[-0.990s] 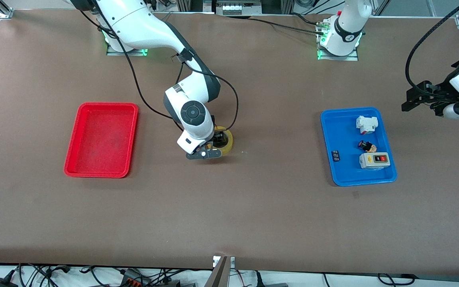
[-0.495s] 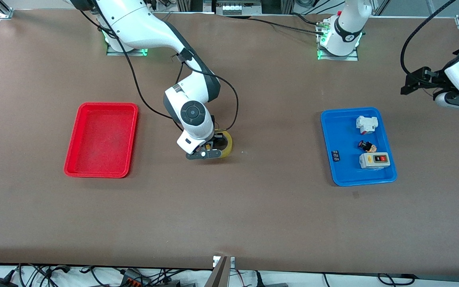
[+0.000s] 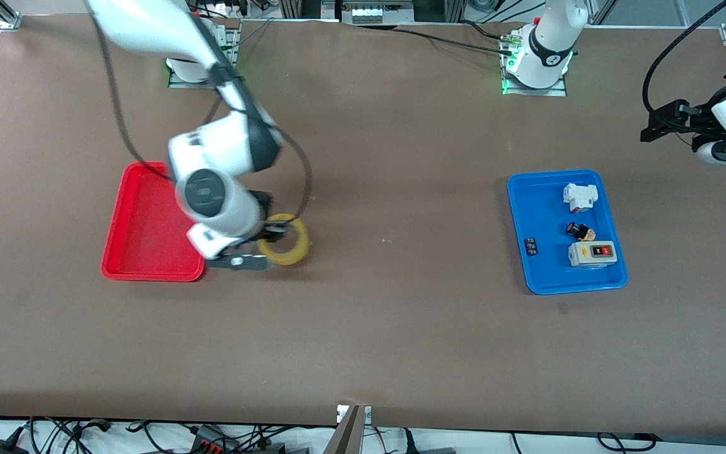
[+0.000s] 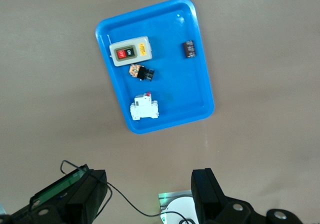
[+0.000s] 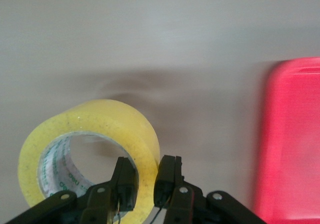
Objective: Place and move tape with both arms
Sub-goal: 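Grasp the tape roll with the right gripper and carry it to the red tray, then lower the tape into the red tray and open the right gripper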
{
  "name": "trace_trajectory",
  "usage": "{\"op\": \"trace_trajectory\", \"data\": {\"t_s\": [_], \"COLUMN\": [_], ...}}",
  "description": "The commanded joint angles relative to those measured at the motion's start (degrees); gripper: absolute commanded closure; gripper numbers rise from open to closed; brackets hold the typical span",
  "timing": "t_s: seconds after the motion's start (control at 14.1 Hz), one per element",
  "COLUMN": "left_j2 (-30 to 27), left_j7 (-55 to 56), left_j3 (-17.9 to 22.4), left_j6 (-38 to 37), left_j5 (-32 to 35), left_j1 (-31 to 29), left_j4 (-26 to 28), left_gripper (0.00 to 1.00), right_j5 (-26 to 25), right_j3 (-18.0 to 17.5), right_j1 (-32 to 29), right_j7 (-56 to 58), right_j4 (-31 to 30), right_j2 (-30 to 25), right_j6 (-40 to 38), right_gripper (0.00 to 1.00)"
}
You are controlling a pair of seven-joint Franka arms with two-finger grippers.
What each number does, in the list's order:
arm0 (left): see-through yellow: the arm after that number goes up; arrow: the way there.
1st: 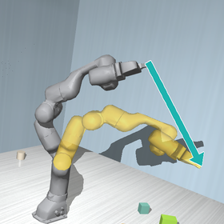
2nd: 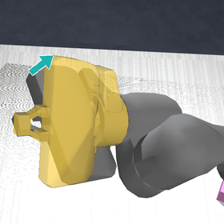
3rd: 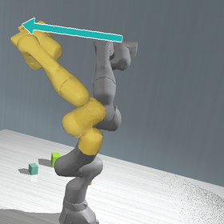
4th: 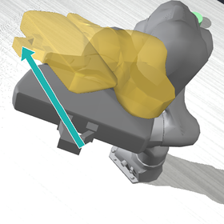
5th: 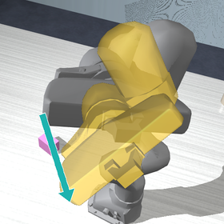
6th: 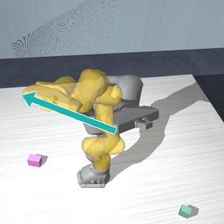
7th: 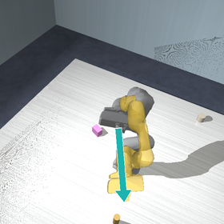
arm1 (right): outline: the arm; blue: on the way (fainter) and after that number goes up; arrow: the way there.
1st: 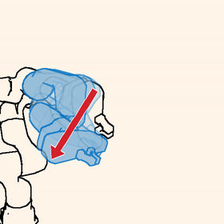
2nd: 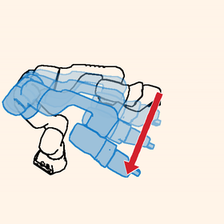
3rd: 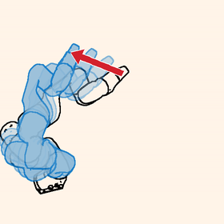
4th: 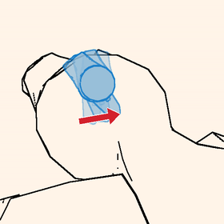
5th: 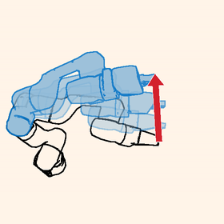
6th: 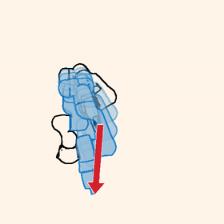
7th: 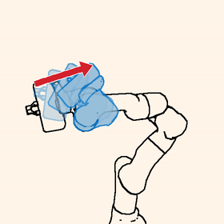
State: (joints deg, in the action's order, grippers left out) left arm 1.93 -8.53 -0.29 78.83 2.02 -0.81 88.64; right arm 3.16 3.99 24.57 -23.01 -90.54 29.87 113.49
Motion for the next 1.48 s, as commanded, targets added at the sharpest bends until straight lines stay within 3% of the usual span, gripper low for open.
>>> {"op": "trace_trajectory", "data": {"t_s": [0.0,0.21,0.49,0.78,1.2,1.27,1.34,1.41], "left_j2": [-1.5,-1.5,-0.5,0.7,1.1,1.2,1.5,1.6], "left_j7": [3.7,3.7,3.8,3.7,3.5,3.7,3.8,3.8], "left_j3": [0.1,0.2,0.1,0.0,0.1,0.2,0.2,0.2], "left_j6": [1.7,2.6,4.0,5.8,6.3,7.3,7.4,7.4], "left_j5": [1.7,1.3,0.8,-0.3,-0.6,-1.8,-2.4,-2.4], "left_j1": [0.7,0.7,0.8,-0.6,-0.7,-0.7,-0.7,-0.8], "left_j4": [1.4,1.4,0.3,-1.3,-1.4,-1.3,-1.3,-1.3], "left_gripper": [0.00,0.00,0.00,0.00,0.00,0.00,0.00,0.00], "right_j5": [-0.3,-0.4,-1.7,-4.3,-5.7,-5.7,-5.8,-5.9], "right_j3": [-1.1,-1.0,-1.0,-0.9,-0.9,-0.8,-0.8,-0.8], "right_j1": [-8.2,-15.1,-23.7,-24.7,-24.8,-24.8,-24.8,-24.8], "right_j7": [6.6,11.4,19.4,19.9,20.4,20.4,20.4,20.4], "right_j4": [-12.7,-20.4,-21.8,-27.3,-30.6,-30.7,-30.7,-30.6], "right_j2": [-8.9,-12.5,-11.1,-11.1,-10.1,-10.1,-10.0,-10.0], "right_j6": [1.5,2.9,3.6,12.3,17.7,17.8,17.8,17.7], "right_gripper": [1.00,1.00,1.00,1.00,1.00,0.94,0.63,0.05]}}
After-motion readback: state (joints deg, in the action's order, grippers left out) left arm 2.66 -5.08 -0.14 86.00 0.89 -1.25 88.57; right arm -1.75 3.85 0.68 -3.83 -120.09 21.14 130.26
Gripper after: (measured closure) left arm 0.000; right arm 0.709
